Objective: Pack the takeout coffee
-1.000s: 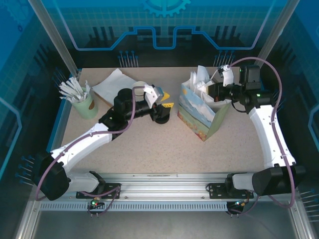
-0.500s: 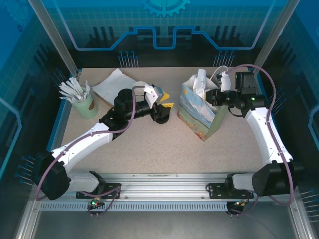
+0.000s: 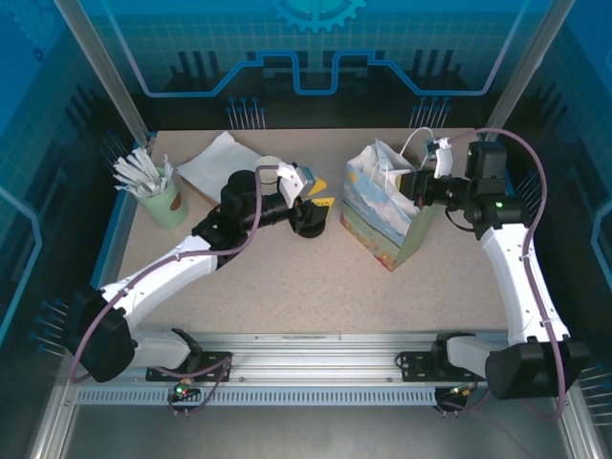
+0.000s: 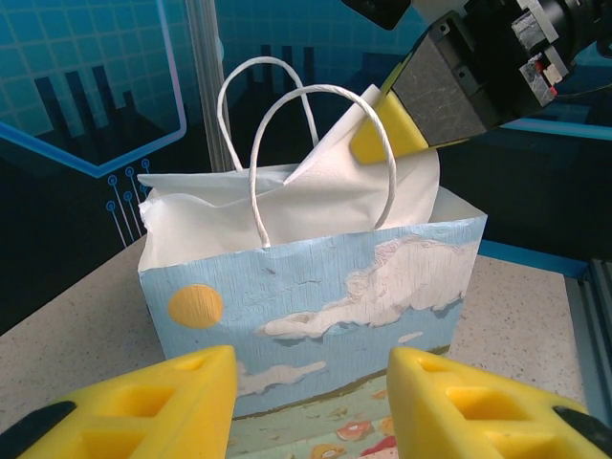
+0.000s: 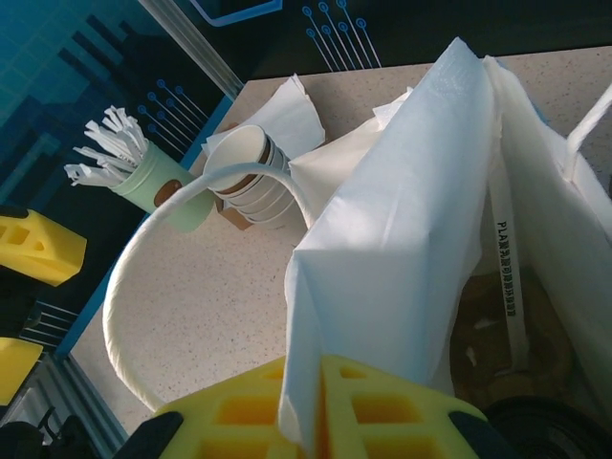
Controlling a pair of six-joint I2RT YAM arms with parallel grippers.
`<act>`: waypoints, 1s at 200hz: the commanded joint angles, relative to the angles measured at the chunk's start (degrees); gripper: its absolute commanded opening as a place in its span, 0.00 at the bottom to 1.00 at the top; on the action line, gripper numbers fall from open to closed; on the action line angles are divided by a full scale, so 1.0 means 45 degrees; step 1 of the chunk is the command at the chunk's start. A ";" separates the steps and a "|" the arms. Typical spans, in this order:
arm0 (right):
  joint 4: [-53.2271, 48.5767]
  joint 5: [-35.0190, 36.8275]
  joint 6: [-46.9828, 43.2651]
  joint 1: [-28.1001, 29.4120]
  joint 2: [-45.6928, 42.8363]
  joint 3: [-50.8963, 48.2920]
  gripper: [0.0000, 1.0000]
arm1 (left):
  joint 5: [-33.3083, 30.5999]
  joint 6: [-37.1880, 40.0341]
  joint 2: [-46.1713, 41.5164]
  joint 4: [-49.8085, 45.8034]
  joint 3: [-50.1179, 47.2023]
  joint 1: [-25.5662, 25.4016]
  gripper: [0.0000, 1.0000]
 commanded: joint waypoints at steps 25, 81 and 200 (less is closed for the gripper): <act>-0.0729 0.0085 -0.0065 -0.0461 0.0527 0.0555 0.13 | 0.0038 -0.0090 0.0135 0.0331 -0.0209 -0.0079 0.47; -0.1561 0.2082 -0.0516 -0.0433 0.0945 0.0592 0.17 | 0.0037 -0.0109 0.0223 0.0199 -0.0170 -0.0080 0.47; -0.1572 0.3013 -0.1180 0.0600 0.0399 0.2432 0.56 | -0.0001 0.0081 0.0150 -0.0031 -0.0072 -0.0075 0.47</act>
